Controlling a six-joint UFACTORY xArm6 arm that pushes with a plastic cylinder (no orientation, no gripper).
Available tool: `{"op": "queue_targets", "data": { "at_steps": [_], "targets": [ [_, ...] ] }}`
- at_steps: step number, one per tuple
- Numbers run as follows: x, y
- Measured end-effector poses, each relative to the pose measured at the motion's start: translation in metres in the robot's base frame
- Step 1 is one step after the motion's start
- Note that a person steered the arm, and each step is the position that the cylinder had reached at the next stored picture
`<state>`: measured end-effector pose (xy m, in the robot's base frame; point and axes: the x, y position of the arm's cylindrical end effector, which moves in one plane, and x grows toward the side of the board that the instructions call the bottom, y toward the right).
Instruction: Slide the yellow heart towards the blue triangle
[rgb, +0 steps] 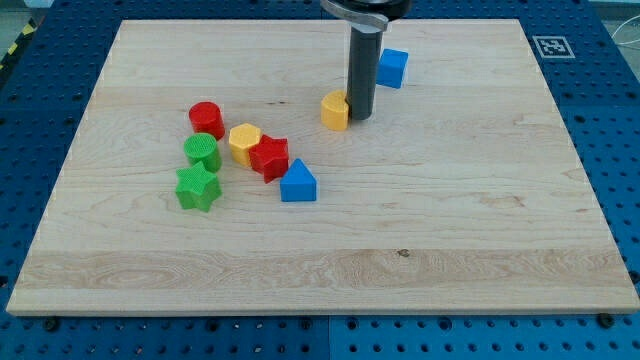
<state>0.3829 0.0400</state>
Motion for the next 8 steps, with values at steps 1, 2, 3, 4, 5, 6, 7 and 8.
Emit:
{"op": "queue_targets", "data": {
  "at_steps": [1, 2, 3, 4, 5, 6, 7, 8],
  "targets": [
    [0.007, -0.010],
    [0.011, -0.016],
    [0.007, -0.016],
    [-0.023, -0.013],
    [-0.046, -0.014],
    [-0.054, -0.019],
    [-0.052, -0.031],
    [-0.042, -0.042]
  ]
}}
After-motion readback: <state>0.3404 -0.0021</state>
